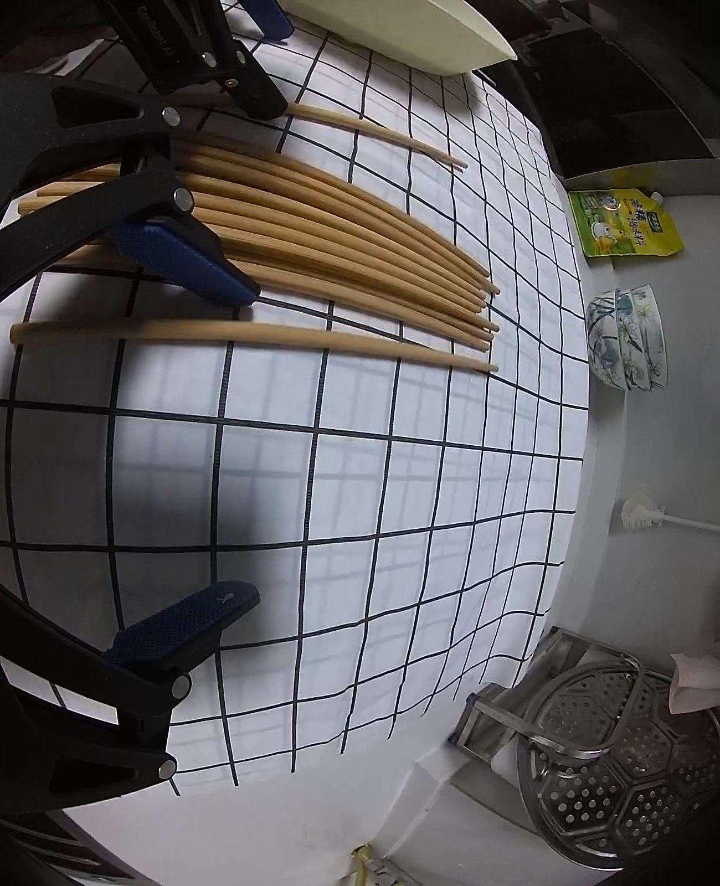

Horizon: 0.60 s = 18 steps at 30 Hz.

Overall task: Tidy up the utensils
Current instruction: 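Lower the left tool onto one bamboo chopstick and close while the right tool grasps another, then lift the held chopsticks with both tools and carry them over the cream basin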

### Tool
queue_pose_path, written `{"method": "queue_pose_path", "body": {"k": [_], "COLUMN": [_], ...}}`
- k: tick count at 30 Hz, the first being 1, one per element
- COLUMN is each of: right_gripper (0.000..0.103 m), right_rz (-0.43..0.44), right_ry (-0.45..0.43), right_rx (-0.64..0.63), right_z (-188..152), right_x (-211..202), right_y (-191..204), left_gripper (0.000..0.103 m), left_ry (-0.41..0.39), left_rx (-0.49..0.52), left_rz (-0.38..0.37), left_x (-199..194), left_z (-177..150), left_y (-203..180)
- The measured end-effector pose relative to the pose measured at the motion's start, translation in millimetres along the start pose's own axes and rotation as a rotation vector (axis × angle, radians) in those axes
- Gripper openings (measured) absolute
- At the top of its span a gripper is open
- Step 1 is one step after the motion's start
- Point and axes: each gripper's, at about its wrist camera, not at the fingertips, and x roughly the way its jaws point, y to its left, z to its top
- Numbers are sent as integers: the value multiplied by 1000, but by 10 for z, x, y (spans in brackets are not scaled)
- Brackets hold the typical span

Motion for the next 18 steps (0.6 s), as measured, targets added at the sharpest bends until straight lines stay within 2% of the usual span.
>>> {"method": "queue_pose_path", "body": {"k": [4,5,7,9,10,12,13,14,15,16,17,18], "right_gripper": [94,94,92,86,81,70,62,50,44,30,13,6], "right_rz": [-11,-12,-6,26,38,66,86,103,119,115,121,124], "right_ry": [-24,-30,-37,-35,-36,-40,-40,-41,-43,-46,-45,-44], "right_rx": [-21,-26,-29,-23,-23,-30,-36,-40,-43,-53,-56,-51], "right_z": [-2,-5,-11,-12,-15,-17,-13,-23,-23,-21,-21,-19], "right_x": [-13,-16,-19,-21,-25,-41,-49,-59,-73,-84,-89,-93], "right_y": [43,48,52,48,54,87,105,130,154,176,190,187], "left_gripper": [95,92,79,63,60,41,34,21,8,8,7,7], "left_ry": [-10,-12,-25,-30,-29,-31,-31,-30,-25,-18,-14,-10], "left_rx": [6,10,35,54,58,62,65,69,72,74,75,79], "left_rz": [-12,-13,-9,-24,-31,-43,-48,-60,-74,-90,-104,-119], "left_x": [21,23,3,-32,-50,-77,-83,-88,-92,-91,-89,-91], "left_z": [45,51,46,29,19,7,2,3,4,7,8,8], "left_y": [-33,-45,-94,-135,-148,-162,-168,-176,-181,-184,-189,-191]}}
